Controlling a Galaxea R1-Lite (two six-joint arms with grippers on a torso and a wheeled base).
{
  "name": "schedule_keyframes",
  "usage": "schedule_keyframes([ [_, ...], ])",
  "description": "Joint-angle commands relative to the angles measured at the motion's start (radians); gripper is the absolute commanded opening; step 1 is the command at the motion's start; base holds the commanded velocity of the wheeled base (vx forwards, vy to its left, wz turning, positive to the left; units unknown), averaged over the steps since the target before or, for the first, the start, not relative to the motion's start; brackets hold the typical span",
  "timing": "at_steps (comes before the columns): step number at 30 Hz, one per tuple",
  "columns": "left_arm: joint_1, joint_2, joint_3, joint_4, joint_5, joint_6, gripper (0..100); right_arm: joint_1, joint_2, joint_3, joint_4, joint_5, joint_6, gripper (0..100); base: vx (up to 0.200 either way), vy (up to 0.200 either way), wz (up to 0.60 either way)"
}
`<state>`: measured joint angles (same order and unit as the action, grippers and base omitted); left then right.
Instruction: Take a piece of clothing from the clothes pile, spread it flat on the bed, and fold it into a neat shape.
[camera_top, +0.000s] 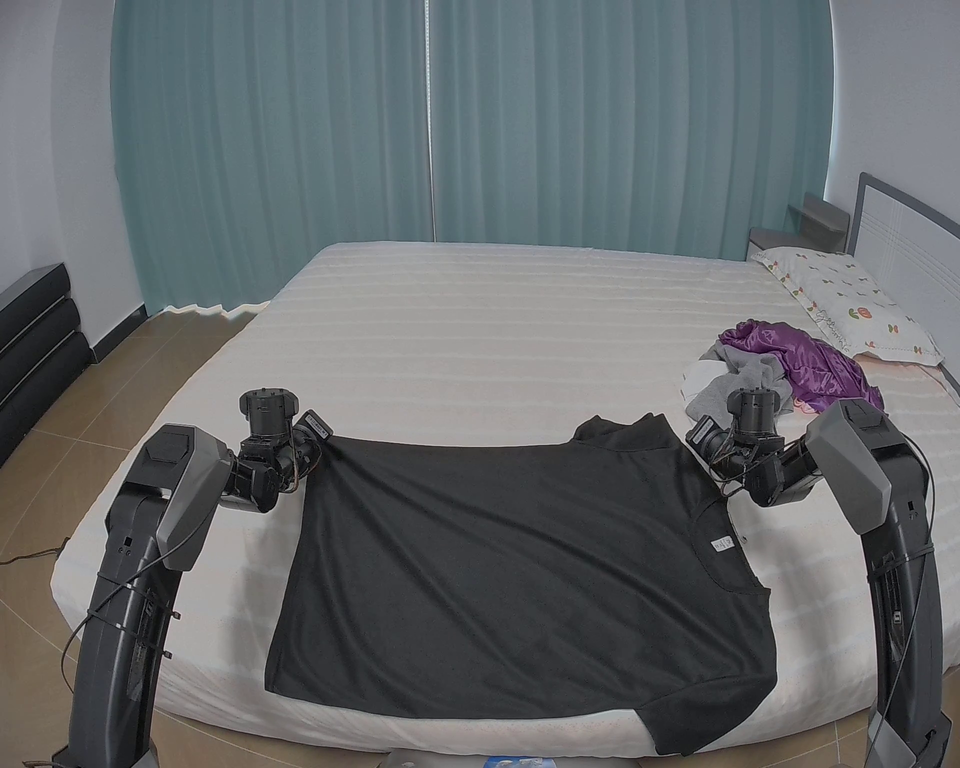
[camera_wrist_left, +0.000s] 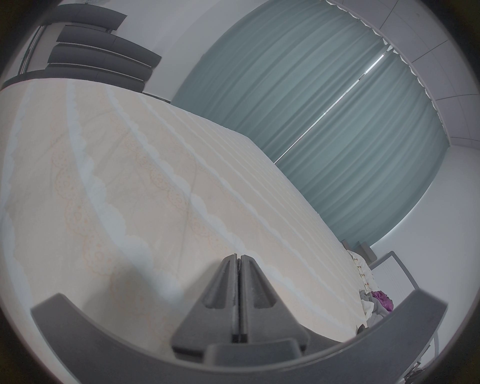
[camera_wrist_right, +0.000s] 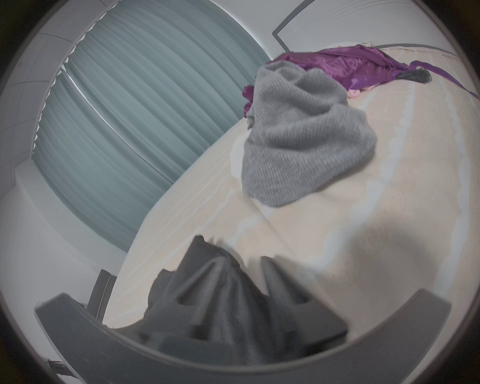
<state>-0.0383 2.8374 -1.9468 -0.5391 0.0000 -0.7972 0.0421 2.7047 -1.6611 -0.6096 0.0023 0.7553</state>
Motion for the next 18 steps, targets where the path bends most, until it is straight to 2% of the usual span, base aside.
schedule_keyframes([
  [1,0.0,0.002,0.0,-0.001,0.0,0.0,0,0.008,0.003,0.003,0.002,0.002,-0.001,100,0.0,0.0,0.0],
  [8,-0.002,0.002,0.0,0.002,0.0,0.0,0,0.015,0.01,0.007,0.025,0.005,-0.002,100,0.0,0.0,0.0],
  [9,-0.002,0.002,0.0,0.002,0.0,0.0,0,0.015,0.014,0.007,0.033,0.005,-0.002,0,0.0,0.0,0.0],
  [18,-0.002,0.002,0.0,0.004,0.0,0.0,0,0.013,0.03,-0.003,0.031,-0.002,0.002,0,0.0,0.0,0.0],
])
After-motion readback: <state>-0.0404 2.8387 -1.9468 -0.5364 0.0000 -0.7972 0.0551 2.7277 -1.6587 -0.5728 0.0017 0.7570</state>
